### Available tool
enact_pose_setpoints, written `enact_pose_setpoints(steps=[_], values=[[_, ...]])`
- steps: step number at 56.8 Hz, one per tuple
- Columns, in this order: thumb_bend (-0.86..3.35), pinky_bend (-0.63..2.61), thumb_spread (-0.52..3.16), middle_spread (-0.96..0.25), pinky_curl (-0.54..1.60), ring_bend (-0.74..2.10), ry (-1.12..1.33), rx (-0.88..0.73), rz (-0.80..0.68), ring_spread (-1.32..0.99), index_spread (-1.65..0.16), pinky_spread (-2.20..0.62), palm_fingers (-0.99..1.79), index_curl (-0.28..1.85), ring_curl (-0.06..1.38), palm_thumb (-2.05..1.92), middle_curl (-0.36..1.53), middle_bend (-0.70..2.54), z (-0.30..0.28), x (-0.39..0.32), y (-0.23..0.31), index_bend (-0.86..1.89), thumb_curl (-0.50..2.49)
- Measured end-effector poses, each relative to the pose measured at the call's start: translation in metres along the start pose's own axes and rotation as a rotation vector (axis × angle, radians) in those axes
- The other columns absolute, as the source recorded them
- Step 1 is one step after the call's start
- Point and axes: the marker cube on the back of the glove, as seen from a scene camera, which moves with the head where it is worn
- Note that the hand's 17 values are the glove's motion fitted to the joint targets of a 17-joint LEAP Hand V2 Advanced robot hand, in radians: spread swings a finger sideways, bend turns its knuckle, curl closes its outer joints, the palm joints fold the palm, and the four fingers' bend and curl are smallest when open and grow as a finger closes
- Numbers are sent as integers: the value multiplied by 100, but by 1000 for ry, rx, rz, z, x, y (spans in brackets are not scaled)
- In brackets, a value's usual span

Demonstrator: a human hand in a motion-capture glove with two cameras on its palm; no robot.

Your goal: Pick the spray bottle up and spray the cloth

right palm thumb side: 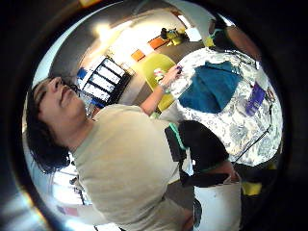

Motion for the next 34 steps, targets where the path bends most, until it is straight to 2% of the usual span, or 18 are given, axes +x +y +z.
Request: enact_pose_setpoints(steps=[5,12,23,34], values=[[26,27,67,-1,13,36,-33,-31,28,-5,-27,12,59,16,16,44,12,24,6,2,0,24,12],[24,26,92,-1,19,35,-72,-82,57,-6,-33,16,59,22,21,48,18,22,23,3,4,20,17],[18,24,108,-1,24,33,-112,-98,92,-6,-36,18,59,26,24,52,24,19,57,3,4,17,22],[12,23,114,0,28,33,-73,34,249,-6,-37,19,52,27,27,55,28,19,83,30,-4,13,26]])
